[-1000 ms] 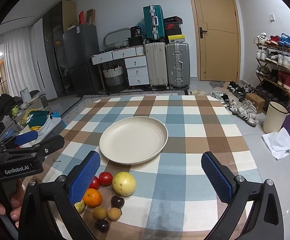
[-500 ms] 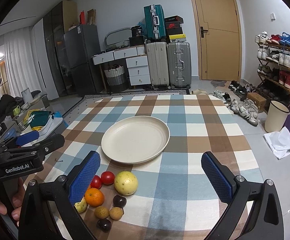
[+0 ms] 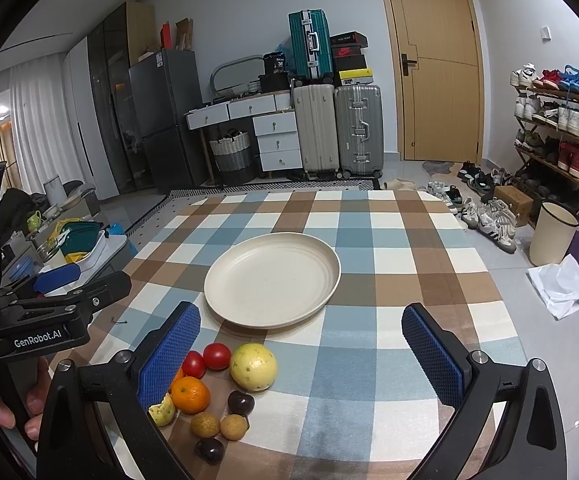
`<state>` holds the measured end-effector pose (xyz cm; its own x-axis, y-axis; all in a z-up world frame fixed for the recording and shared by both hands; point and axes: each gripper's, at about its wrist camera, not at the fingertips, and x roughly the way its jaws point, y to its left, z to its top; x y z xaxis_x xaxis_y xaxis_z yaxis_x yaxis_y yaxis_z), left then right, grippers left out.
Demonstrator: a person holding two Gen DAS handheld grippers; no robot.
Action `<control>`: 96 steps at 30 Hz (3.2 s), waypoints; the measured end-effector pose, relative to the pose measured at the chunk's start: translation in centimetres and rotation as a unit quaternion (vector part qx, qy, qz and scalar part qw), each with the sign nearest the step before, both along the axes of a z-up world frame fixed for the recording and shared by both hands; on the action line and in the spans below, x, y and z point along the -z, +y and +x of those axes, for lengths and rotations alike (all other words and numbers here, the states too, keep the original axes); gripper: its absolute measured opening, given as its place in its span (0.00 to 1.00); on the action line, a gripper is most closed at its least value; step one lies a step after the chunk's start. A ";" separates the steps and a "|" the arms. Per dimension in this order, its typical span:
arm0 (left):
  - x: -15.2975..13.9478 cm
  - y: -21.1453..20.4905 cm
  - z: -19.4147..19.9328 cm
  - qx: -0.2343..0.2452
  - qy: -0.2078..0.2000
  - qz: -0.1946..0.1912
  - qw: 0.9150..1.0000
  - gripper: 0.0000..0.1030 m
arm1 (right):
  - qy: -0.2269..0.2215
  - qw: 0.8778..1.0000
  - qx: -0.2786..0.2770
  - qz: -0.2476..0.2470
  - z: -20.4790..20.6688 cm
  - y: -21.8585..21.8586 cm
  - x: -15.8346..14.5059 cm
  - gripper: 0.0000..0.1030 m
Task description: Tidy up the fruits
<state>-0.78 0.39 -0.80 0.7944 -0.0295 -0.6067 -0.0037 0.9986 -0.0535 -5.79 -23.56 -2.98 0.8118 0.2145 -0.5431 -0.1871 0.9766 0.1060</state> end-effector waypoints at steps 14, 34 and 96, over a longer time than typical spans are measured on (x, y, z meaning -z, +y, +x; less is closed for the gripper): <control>0.3 0.5 -0.2 0.004 0.004 -0.014 1.000 0.99 | -0.003 1.000 -0.013 0.000 0.0 0.4 -0.2 1.00; 3.4 2.4 -1.4 0.055 0.039 -0.050 0.996 0.99 | 0.003 1.000 -0.016 0.009 -0.1 0.1 0.4 1.00; 11.3 4.5 -2.8 0.212 0.136 -0.196 0.948 0.48 | 0.070 0.991 -0.078 0.083 3.0 0.4 5.0 0.99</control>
<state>-3.59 4.90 -12.10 0.4767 -0.5775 -0.6628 0.3272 0.8163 -0.4760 -2.78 -23.12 -8.03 0.6808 0.4269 -0.5952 -0.3065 0.9041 0.2979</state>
